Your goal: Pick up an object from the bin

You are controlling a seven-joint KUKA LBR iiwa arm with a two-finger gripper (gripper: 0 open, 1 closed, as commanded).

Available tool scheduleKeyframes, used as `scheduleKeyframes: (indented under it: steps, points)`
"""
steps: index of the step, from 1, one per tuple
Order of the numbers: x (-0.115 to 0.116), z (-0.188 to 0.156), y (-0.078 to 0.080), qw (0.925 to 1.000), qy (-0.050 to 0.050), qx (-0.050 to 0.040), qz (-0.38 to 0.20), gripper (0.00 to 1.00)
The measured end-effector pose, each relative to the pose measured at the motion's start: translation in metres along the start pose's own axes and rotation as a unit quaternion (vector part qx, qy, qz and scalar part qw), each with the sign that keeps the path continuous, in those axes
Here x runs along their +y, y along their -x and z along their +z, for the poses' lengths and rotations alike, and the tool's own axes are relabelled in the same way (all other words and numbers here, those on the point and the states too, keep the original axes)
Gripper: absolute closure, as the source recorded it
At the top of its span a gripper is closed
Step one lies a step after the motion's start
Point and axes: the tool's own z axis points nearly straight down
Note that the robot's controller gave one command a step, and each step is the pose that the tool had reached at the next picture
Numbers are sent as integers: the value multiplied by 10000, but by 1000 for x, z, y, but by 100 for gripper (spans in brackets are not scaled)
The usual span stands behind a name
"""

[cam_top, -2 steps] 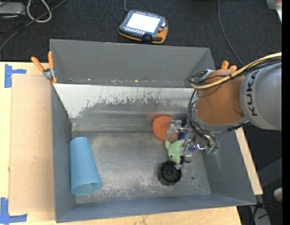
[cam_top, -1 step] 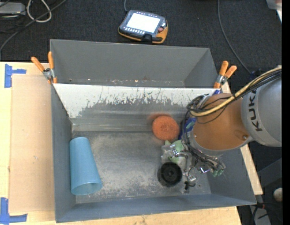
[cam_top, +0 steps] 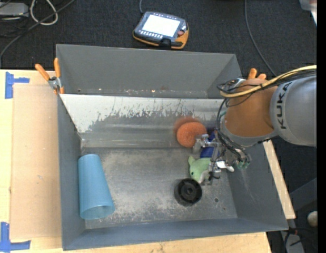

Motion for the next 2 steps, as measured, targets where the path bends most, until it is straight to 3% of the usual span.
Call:
scheduleKeyframes:
  steps: [1,2]
  points:
    - [7,-2,-122,9825,44,86,-1862,100]
    - [7,-1,-121,9825,45,92,-1861,100]
